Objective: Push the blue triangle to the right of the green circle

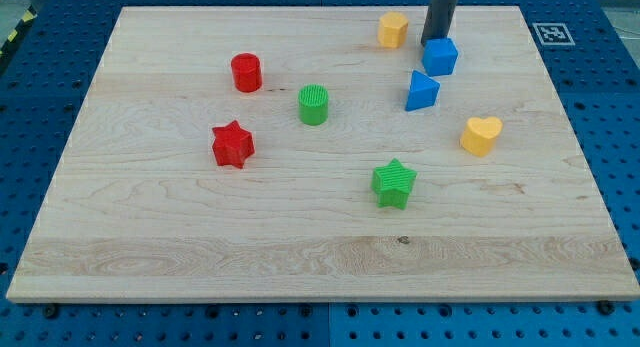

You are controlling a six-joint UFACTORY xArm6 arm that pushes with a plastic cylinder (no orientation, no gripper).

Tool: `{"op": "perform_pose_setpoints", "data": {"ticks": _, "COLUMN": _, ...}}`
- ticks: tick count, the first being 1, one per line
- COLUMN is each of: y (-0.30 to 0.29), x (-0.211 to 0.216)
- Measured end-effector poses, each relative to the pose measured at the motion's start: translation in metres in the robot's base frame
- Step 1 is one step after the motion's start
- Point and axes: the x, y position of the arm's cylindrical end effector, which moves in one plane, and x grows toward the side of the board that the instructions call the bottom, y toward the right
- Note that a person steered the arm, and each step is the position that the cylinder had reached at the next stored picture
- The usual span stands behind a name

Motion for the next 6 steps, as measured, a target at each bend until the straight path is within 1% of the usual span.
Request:
{"op": "perform_pose_setpoints", "data": {"ticks": 1, "y": 0.045, "x": -0.003}}
{"op": "perform_pose_setpoints", "data": {"ticks": 2, "y": 0.101, "x": 0.004}}
{"op": "perform_pose_setpoints", "data": {"ticks": 3, "y": 0.095, "x": 0.039}}
{"op": "perform_pose_setpoints", "data": {"ticks": 4, "y": 0.05, "x": 0.077}}
{"op": "perform_pose_setpoints", "data": {"ticks": 5, "y": -0.031, "x": 0.085}}
{"op": "perform_pose_setpoints", "data": {"ticks": 6, "y": -0.043, "x": 0.084}}
